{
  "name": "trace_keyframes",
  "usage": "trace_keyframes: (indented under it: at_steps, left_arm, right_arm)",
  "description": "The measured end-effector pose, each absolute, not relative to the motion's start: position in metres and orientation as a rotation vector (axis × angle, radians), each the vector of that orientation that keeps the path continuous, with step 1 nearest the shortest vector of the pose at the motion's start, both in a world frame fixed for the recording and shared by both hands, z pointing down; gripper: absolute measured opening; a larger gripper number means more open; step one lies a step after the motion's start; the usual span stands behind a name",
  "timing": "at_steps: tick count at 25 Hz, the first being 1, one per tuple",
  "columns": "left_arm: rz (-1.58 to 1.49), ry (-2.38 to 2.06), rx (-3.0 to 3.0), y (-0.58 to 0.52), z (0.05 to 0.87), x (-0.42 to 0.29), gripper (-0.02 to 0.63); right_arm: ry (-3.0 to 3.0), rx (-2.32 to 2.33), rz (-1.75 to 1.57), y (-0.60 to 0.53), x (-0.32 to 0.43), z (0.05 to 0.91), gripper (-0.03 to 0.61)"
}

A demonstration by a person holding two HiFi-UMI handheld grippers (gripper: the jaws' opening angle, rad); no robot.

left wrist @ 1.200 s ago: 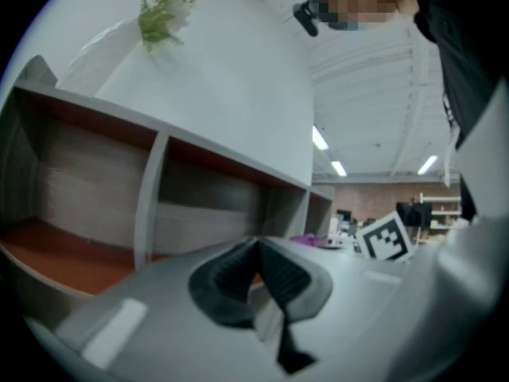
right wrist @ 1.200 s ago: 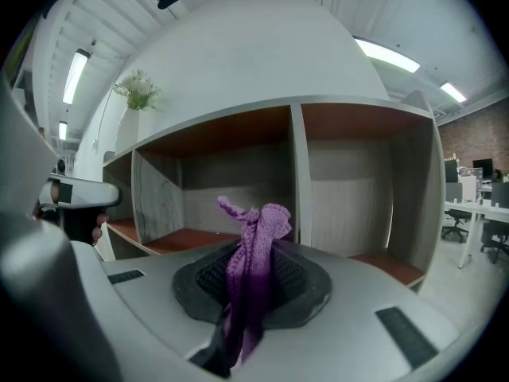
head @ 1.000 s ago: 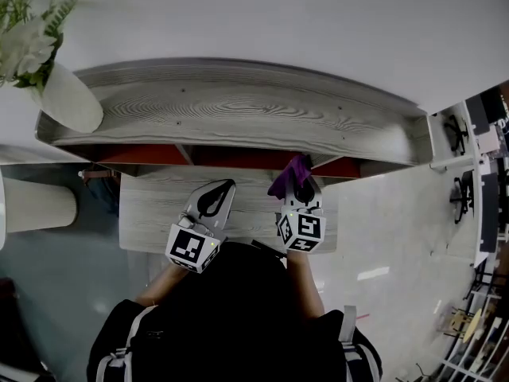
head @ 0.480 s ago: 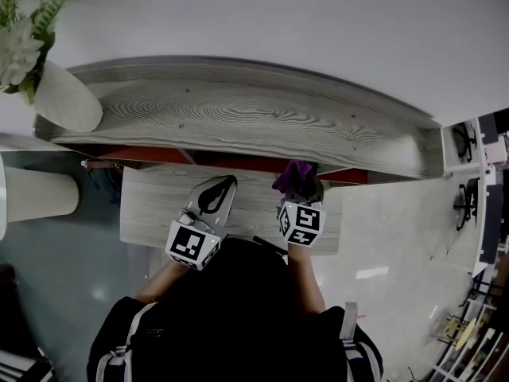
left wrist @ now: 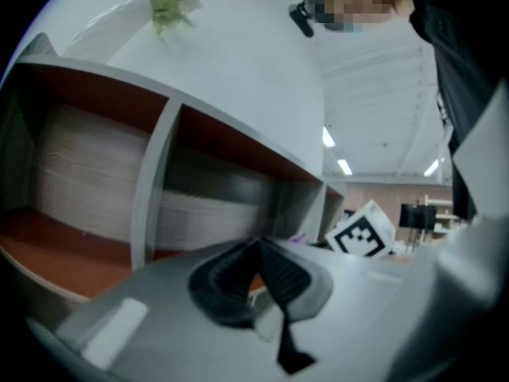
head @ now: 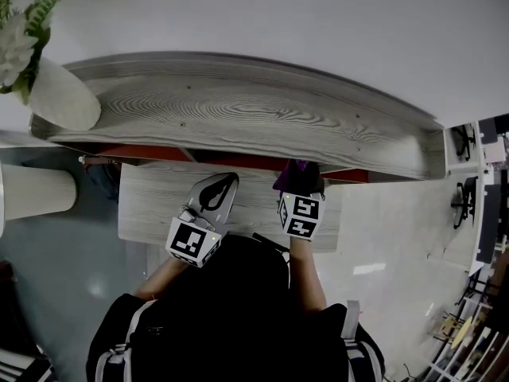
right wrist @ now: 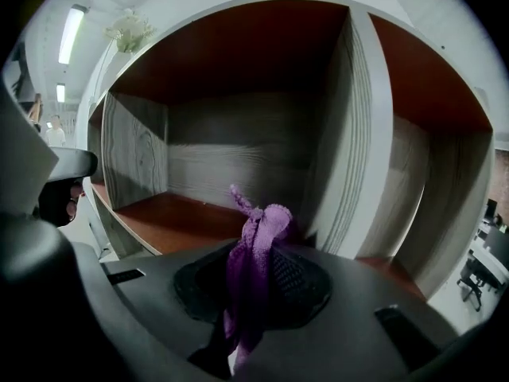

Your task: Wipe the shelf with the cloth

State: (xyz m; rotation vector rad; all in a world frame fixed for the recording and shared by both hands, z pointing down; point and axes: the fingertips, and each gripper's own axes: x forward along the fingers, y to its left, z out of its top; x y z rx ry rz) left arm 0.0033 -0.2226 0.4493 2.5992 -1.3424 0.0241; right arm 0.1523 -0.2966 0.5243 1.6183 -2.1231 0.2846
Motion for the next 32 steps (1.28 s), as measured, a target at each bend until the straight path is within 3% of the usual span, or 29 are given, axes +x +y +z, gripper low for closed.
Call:
trace_keyframes:
  at_steps: [15,32]
  left_arm:
    - [-0.002,-1.365,2.605,-0.216,0.446,-0.021,0.005]
    - [-0.017,-1.504,2.536,-0.198,0.442,-0.081,0.005]
  right_arm:
    - [-2.059,1.576,0.277,-0.301,0.139,0.526,0.049]
    - [-2.170,1.402,0.212,-0.293,0.047,0.526,0.049]
